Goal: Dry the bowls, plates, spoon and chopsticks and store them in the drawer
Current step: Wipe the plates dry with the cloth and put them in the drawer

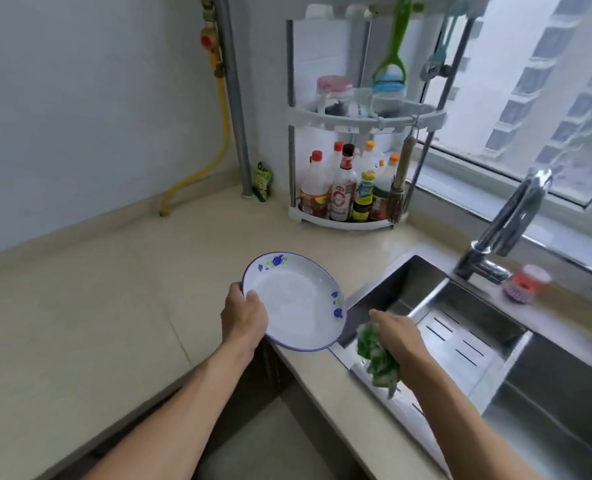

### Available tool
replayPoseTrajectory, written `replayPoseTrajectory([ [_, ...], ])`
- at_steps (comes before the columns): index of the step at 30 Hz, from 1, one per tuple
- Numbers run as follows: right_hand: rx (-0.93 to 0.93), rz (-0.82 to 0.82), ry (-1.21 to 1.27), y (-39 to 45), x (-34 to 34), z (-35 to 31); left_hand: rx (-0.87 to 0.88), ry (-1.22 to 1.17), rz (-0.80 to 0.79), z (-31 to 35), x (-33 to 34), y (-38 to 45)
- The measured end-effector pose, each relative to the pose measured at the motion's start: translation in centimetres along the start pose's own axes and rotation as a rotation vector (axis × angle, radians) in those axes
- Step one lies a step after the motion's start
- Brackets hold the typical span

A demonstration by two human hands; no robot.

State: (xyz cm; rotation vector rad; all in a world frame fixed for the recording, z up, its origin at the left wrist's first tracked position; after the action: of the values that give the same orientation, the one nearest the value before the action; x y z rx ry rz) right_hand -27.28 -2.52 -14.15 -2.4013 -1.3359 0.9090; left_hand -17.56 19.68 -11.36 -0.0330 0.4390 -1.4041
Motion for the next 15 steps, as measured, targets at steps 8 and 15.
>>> replayPoseTrajectory([
  [8,0.167,0.154,0.294,3.0,-7.6,3.3,0.26,0.282,-0.216,1.7,10.4,-0.6],
  [15,0.121,0.221,0.433,4.8,-10.3,4.4,0.664,0.484,-0.332,2.3,16.1,-3.7],
])
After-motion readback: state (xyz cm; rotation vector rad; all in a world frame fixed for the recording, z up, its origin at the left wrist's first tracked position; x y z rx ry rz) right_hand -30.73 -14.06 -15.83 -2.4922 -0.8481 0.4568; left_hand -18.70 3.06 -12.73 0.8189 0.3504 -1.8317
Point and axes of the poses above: each hand's wrist, its own y-axis towards the middle knuckle, its own x-axis out of the palm, z = x × y, the point moved 2 cm from there along y, towards the middle knuckle, and after that the axes turned 7 degrees about -y, right-handed, at the moved point
